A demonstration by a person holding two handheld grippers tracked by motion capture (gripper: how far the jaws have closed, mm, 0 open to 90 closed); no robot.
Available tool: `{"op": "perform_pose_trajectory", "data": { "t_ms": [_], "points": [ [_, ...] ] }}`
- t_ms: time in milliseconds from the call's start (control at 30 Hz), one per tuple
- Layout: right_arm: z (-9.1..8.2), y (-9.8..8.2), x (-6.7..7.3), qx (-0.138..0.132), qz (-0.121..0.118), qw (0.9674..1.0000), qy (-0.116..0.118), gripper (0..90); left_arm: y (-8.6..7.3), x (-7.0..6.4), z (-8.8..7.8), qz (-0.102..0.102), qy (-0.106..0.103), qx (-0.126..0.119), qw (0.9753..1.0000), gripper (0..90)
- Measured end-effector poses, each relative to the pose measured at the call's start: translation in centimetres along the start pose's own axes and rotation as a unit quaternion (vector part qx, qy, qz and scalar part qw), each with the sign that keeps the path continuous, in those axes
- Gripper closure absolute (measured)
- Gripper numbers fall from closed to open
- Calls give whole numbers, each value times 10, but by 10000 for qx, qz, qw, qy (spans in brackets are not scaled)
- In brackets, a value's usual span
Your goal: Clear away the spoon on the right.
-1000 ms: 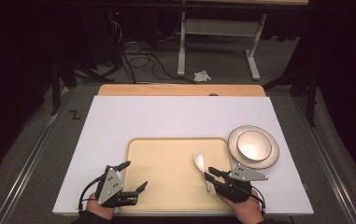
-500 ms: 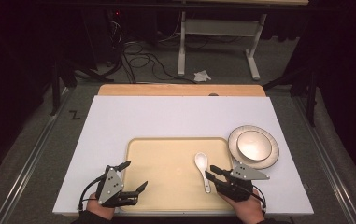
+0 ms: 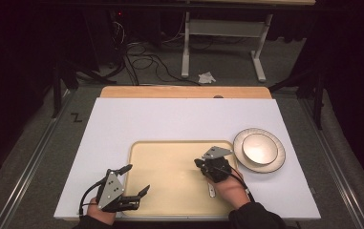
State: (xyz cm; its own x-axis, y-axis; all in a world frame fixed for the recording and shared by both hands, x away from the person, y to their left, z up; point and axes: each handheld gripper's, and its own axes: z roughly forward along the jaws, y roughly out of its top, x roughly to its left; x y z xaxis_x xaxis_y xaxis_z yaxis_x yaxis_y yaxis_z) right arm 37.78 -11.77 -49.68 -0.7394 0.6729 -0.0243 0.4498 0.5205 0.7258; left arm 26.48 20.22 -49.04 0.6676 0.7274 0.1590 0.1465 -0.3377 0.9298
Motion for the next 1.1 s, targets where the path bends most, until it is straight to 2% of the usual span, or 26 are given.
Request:
{"op": "perform_pose_trajectory", "data": {
  "t_ms": [100, 267, 367, 467, 500, 633, 833, 900, 1000, 1100],
  "points": [
    [6, 0, -2, 133, -42, 9999, -54, 900, 0, 0, 0, 9, -3, -2, 10000, 159],
    [5, -2, -6, 185, 38, 9997, -121, 900, 1, -1, 1, 20, -6, 5, 10000, 159],
    [-1, -1, -5, 48, 50, 10000, -51, 900, 0, -1, 1, 25, 5, 16, 10000, 159],
    [-9, -1, -5, -205, 79, 9998, 38, 850, 0, -1, 1, 24, 5, 24, 10000, 158],
    [-13, -2, -5, -275, 78, 9996, 72, 819, 0, -1, 1, 25, 4, 21, 10000, 159],
    [-29, -9, -9, -605, 141, 9976, 288, 574, 0, -1, 1, 30, 0, 17, 10000, 159],
    [-61, -29, -20, -1194, 299, 9912, 485, 238, 0, -2, 2, 14, -7, 35, 10000, 159],
    [-72, -37, -24, -1386, 353, 9886, 468, 165, 0, -2, 3, 23, 4, 62, 10000, 159],
    [-87, -50, -28, -1552, 491, 9858, 414, 140, 0, -2, 3, 27, 26, 77, 10000, 159],
    [-100, -59, -34, -1618, 515, 9852, 243, 46, -1, -2, 3, 13, 42, 78, 10000, 159]
  ]
}}
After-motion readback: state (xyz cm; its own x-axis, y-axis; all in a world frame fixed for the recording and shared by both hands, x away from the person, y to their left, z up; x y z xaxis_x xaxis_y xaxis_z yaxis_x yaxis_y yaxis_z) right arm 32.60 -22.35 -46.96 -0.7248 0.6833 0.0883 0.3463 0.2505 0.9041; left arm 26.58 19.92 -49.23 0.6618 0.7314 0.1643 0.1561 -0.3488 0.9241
